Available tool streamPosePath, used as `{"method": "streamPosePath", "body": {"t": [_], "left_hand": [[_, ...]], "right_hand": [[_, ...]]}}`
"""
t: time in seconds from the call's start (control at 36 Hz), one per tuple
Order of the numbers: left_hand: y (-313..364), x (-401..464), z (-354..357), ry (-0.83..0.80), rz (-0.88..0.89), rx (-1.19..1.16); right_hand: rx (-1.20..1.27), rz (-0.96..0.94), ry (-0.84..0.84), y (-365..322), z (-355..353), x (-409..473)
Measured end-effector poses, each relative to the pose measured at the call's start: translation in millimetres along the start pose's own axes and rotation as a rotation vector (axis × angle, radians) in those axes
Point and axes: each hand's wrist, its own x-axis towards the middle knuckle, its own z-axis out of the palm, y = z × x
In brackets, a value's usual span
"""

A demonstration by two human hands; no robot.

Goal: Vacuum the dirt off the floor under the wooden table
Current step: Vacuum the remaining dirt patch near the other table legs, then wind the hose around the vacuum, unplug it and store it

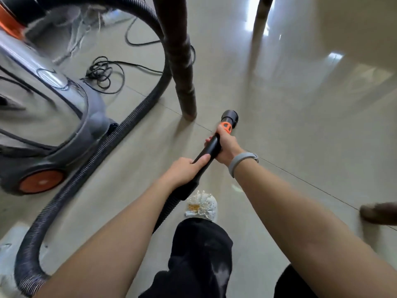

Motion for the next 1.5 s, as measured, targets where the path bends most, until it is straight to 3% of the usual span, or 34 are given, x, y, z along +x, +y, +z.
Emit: {"method": "streamPosePath", "body": {"t": [0.19, 0.53, 0.83, 0.94, 1.19, 1.28, 1.5], "left_hand": [[10, -12, 2, -0.136, 0.061, 0.044], [-27, -158, -109, -0.062, -0.089, -0.067], [-10, -305, -188, -0.14, -0.245, -0.424], [17, -331, -215, -0.068, -0.287, -0.53], [65, -342, -289, 0.289, -0.335, -0.661], [82, -340, -309, 0.38, -0.376, -0.716], [105, -329, -344, 0.59, -0.384, -0.574]], "right_hand": [[-0.052, 0.046, 0.183, -12, -16, -12], [-0.101, 0.224, 0.113, 15, 77, -159], [-0.316, 0.259, -0.021, 3, 162, -320], [-0.524, 0.164, -0.17, -19, 203, -353], [-0.828, -0.045, -0.539, -86, 316, -388], [-0.804, -0.014, -0.592, -106, 338, -390], [-0.898, -0.009, -0.591, -138, 370, -382]]}}
